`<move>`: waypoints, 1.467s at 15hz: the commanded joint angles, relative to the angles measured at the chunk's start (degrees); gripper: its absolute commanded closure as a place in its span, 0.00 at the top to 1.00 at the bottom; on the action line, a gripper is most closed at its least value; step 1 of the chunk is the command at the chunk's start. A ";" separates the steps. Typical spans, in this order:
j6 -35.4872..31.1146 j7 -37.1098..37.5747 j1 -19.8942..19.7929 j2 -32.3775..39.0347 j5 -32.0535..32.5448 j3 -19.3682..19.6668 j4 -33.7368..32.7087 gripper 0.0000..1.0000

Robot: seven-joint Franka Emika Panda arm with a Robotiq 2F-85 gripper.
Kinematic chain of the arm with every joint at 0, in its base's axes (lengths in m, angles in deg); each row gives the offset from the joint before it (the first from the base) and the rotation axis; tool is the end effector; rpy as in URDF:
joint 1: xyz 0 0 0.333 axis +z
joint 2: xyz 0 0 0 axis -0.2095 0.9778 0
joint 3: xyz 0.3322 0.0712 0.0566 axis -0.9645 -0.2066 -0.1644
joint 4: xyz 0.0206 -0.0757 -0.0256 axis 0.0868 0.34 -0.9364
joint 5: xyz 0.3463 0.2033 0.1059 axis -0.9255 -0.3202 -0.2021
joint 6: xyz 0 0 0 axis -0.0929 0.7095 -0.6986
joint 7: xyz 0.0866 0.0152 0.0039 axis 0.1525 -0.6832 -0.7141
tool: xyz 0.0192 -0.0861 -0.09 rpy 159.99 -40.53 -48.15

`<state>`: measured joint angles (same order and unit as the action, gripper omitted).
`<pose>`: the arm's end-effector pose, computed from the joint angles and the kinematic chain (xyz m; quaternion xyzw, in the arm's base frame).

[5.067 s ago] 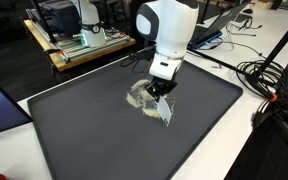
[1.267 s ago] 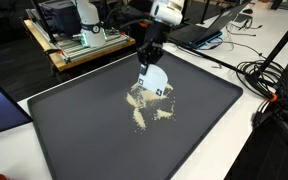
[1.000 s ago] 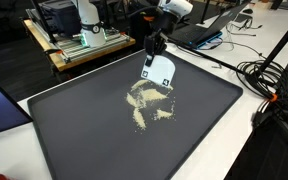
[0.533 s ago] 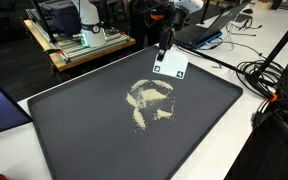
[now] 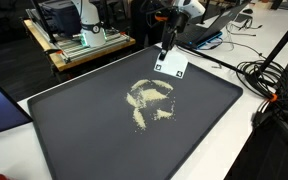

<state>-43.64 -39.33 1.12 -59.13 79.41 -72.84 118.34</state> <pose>0.6278 0.1090 0.2855 0.9164 0.1756 0.0321 0.3582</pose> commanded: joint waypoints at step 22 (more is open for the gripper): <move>9.51 -0.60 1.13 21.02 -11.91 -1.22 -23.72 0.01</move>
<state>-32.52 -36.43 4.20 -36.60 71.42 -73.92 94.89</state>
